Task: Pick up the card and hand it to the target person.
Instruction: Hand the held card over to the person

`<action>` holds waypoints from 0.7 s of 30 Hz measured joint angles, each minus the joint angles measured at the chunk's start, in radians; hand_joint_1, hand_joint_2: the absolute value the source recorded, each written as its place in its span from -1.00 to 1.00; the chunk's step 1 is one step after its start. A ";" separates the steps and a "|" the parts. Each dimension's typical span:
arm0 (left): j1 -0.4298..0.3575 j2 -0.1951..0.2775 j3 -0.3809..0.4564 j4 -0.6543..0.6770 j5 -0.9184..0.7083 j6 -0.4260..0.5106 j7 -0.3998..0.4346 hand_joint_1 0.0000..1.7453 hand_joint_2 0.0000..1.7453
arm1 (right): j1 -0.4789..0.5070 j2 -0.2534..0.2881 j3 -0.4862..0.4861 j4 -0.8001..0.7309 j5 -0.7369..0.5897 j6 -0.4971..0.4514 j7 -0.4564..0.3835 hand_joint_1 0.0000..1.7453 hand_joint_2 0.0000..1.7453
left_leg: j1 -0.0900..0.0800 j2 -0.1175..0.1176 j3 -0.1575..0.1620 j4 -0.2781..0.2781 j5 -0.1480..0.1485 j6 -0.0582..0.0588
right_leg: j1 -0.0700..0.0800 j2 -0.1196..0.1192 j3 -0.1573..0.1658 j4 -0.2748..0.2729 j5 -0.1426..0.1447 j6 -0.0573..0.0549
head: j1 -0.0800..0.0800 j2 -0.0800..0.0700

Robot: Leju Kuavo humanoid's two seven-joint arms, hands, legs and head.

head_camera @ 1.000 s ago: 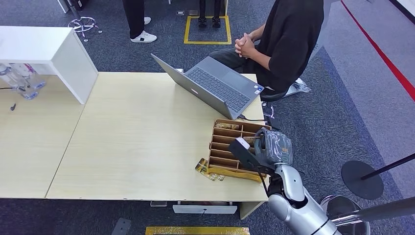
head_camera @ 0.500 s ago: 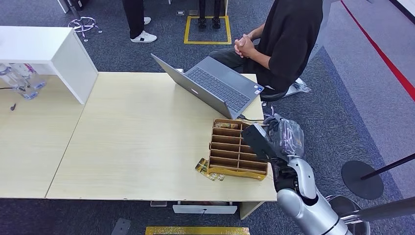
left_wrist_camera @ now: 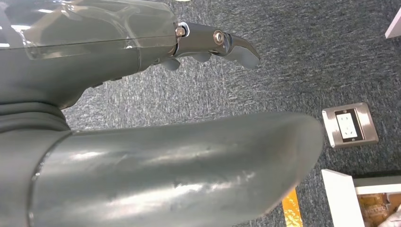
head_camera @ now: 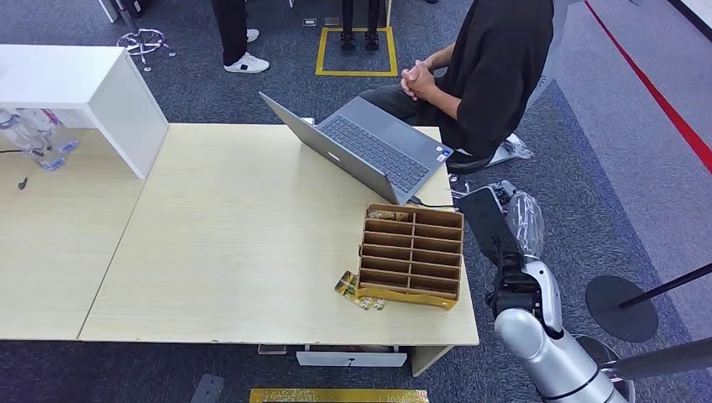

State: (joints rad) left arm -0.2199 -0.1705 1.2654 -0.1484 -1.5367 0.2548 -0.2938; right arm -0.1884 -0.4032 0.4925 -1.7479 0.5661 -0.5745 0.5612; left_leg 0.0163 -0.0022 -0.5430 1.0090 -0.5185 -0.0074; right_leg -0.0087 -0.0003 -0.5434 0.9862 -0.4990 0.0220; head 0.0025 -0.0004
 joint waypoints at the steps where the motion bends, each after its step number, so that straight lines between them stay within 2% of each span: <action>1: 0.000 0.000 0.000 0.000 0.000 0.000 0.000 -1.00 -1.00 | -0.004 -0.003 -0.005 0.000 -0.004 -0.002 0.000 0.61 1.00 | 0.000 0.000 0.000 0.000 0.000 0.000 | 0.000 0.000 0.000 0.000 0.000 0.000 | 0.000 0.000; 21: 0.000 0.002 0.000 0.000 0.000 -0.001 0.031 -1.00 -1.00 | -0.041 -0.066 -0.056 0.001 0.043 0.001 0.060 0.60 1.00 | 0.000 0.000 0.000 0.000 0.000 0.000 | 0.000 0.000 0.000 0.000 0.000 0.000 | 0.000 0.000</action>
State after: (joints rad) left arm -0.2202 -0.1684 1.2654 -0.1484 -1.5367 0.2540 -0.2630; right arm -0.2291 -0.4697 0.4366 -1.7469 0.6087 -0.5737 0.6216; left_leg 0.0163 -0.0023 -0.5432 1.0090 -0.5185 -0.0074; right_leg -0.0087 -0.0003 -0.5434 0.9863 -0.4990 0.0220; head 0.0025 -0.0004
